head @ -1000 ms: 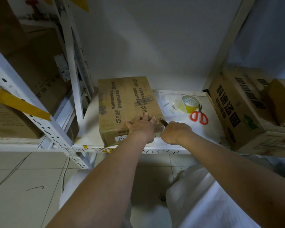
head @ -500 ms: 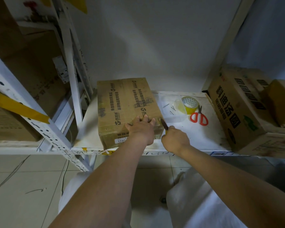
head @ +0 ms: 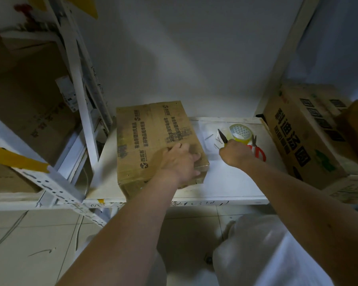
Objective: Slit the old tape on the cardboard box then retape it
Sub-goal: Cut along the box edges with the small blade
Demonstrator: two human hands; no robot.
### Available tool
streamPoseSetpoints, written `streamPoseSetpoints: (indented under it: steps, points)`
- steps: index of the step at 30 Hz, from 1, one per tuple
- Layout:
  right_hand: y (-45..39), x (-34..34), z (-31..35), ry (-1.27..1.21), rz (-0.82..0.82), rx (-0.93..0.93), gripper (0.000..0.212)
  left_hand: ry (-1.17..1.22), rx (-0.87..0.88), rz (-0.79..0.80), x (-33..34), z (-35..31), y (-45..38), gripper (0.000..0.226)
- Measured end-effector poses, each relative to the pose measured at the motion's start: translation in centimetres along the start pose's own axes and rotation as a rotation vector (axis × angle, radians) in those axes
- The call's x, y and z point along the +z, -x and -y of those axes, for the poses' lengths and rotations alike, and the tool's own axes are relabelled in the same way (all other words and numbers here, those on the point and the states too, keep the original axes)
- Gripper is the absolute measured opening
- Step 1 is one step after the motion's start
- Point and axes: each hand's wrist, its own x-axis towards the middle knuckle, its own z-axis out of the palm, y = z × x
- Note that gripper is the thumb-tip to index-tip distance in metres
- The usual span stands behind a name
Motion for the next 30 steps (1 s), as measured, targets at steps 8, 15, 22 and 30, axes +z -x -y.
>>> streamPoseSetpoints:
  steps: [8, 15, 22, 30]
  points:
    - [-4.6, -0.2, -0.6, 0.128, 0.002, 0.066, 0.045, 0.197, -0.019, 0.08, 0.0, 1.2, -2.3, 0.055]
    - [-4.6, 0.3, -1.7, 0.076, -0.085, 0.11, 0.071, 0.239, -0.05, 0.085, 0.2, 1.1, -2.3, 0.055]
    - [-1.5, 2.5, -6.7, 0.011, -0.335, -0.265, 0.047, 0.232, -0.056, 0.066, -0.2, 0.5, -1.8, 0.054]
    - [0.5, 6.1, -12.0, 0.301, -0.127, -0.217, 0.047, 0.232, -0.094, 0.08, -0.3, 0.0, -1.6, 0.054]
